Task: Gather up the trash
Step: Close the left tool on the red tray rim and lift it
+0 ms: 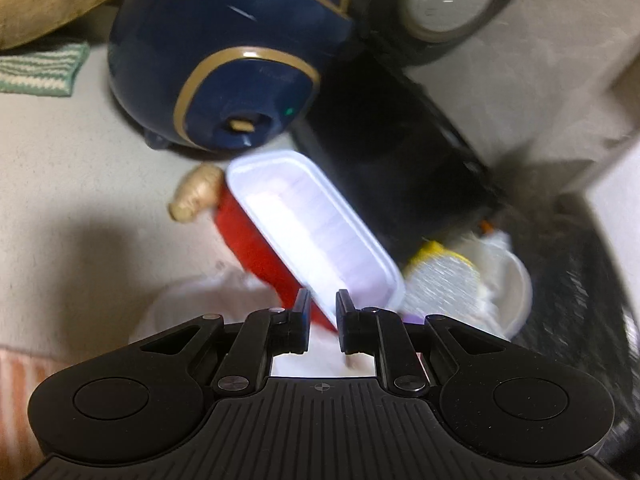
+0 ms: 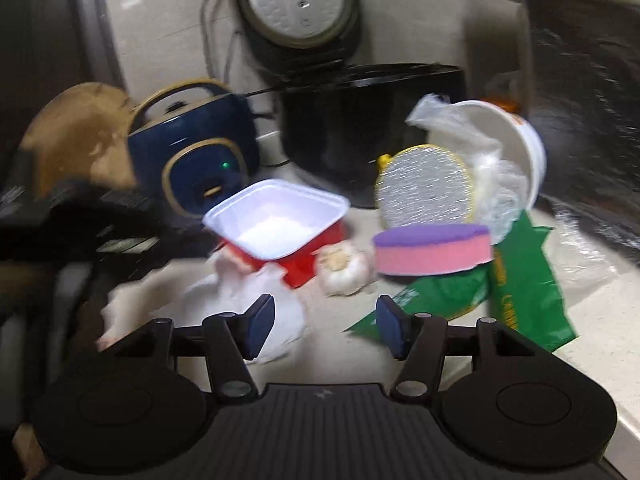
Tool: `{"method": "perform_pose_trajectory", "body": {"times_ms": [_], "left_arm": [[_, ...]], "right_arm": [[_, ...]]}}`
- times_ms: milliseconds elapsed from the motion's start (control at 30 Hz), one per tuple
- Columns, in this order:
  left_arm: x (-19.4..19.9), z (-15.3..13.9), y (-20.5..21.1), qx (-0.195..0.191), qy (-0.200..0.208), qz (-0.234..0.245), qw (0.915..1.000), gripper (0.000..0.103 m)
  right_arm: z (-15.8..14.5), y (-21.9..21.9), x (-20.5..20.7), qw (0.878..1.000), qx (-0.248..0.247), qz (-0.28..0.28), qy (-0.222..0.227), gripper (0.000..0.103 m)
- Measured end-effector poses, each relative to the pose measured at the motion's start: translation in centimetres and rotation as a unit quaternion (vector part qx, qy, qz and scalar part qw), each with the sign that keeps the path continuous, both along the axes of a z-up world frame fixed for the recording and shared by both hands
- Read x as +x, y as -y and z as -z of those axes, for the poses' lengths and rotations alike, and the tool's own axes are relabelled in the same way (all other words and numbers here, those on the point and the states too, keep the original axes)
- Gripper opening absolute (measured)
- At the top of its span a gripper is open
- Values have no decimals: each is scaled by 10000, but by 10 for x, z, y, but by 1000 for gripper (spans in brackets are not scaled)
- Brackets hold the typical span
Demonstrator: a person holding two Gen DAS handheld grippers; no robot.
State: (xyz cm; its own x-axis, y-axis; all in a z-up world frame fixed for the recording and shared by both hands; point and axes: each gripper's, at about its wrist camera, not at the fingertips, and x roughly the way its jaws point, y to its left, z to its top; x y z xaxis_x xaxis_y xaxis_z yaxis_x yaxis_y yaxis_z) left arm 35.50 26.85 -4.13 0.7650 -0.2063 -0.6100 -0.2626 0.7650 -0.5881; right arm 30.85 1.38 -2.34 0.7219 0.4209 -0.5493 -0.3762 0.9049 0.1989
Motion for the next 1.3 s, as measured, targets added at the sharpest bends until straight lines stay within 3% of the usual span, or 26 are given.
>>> {"method": "perform_pose_trajectory", "body": {"times_ms": [100,200,267,367,567,600,667,867,967,1033,1100,1133,1167,1300], "left_arm": [[11,3,-1,143,-104,-255,9995,16],[12,5,1,721,-111,-250,9970,16],[10,13,-2,872,-196,-219,9958,16],[4,27,-9,730,-458,-14,9963,16],[-18,37,9,532,-798,1141,9888,16],[-22,39,8,387,-814,1166,9891,16],[-31,35,-1,183,-747,1085,9911,16],[-48,-1,-31,-47,-152,569,9983,16],[-46,-11,-32,-221,-89,550,9982,16],[-41,-12,-29,-309,-137,625,9975,16],[-30,-11,-20,-408,-200,667,9967,16],[-24,-9,-18,-463,-228,634,9967,16],[-18,-8,-15,-509,-231,541,9970,16],[3,-1,-15,-671,-156,-169,9975,16]], "right_arm": [[3,-10,-11,9994,-299,-107,117,57],[6,-15,-22,9973,-649,-168,294,61],[9,-17,-27,9969,-699,-208,308,65],[12,-21,-26,9975,-581,-320,231,67],[22,-48,-30,9950,-678,-633,358,73],[26,-53,-31,9946,-729,-614,402,80],[32,-62,-33,9933,-788,-710,450,83],[47,-98,-10,9848,-1102,-1251,492,83],[59,-118,13,9827,-1380,-1195,300,82],[62,-120,21,9838,-1310,-1226,17,68],[56,-113,19,9863,-1072,-1245,-159,24],[51,-109,15,9858,-1097,-1255,-181,15],[48,-105,10,9865,-1131,-1177,-111,11],[44,-84,-2,9895,-1135,-893,-106,11]]}}
